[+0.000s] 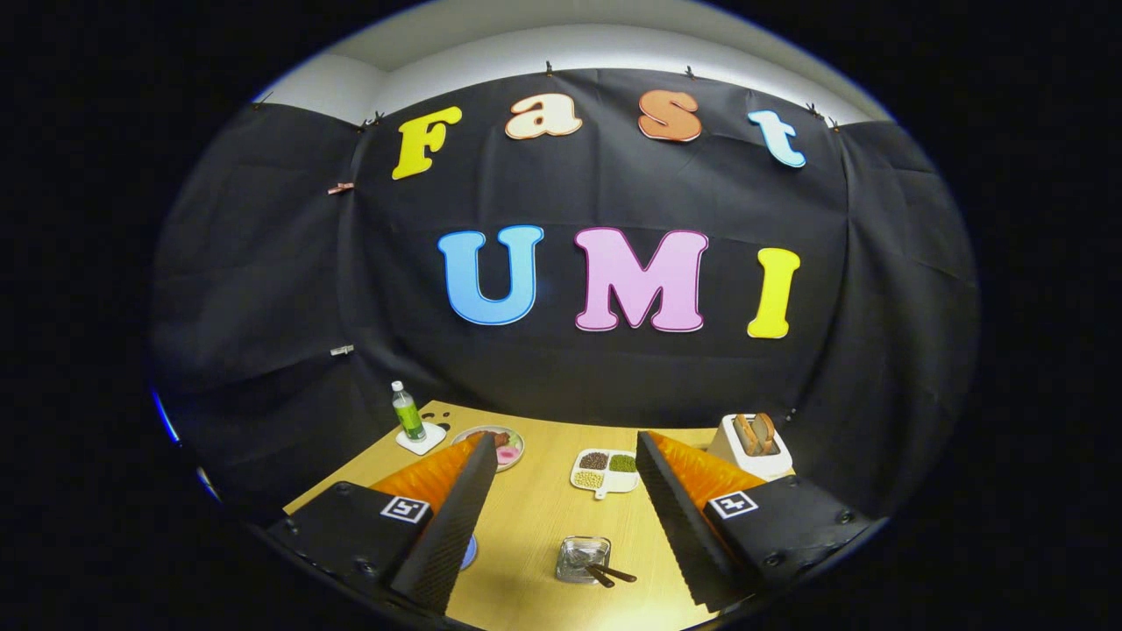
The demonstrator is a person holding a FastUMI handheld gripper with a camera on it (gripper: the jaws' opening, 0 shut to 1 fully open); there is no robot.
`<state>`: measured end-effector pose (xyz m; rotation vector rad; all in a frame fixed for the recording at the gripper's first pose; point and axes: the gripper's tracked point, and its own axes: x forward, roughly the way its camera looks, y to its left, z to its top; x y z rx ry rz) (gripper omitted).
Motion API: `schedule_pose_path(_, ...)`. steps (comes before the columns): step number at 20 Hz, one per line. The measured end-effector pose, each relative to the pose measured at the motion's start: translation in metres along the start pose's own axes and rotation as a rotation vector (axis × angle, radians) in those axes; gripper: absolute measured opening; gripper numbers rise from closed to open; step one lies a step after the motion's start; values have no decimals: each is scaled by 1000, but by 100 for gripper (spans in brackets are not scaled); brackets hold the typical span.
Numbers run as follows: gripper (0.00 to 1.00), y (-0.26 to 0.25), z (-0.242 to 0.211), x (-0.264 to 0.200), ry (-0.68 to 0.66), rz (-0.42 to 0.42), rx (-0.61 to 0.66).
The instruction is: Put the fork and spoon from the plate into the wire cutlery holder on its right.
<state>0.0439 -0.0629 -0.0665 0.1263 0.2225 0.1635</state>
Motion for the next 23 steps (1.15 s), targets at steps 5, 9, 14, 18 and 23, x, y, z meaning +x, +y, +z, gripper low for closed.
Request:
schedule_pose_path(5,99,13,-1,-17,-6,-22,5)
schedule_pose_path(9,99,18,7,-25,-33,-43,8)
schedule_pose_path(14,99,30,10,-22,-35,-41,5)
schedule_pose_path(18,99,36,8,-20,-28,-43,1)
schedule_pose_path(23,99,38,13,-22,-36,-51,-6)
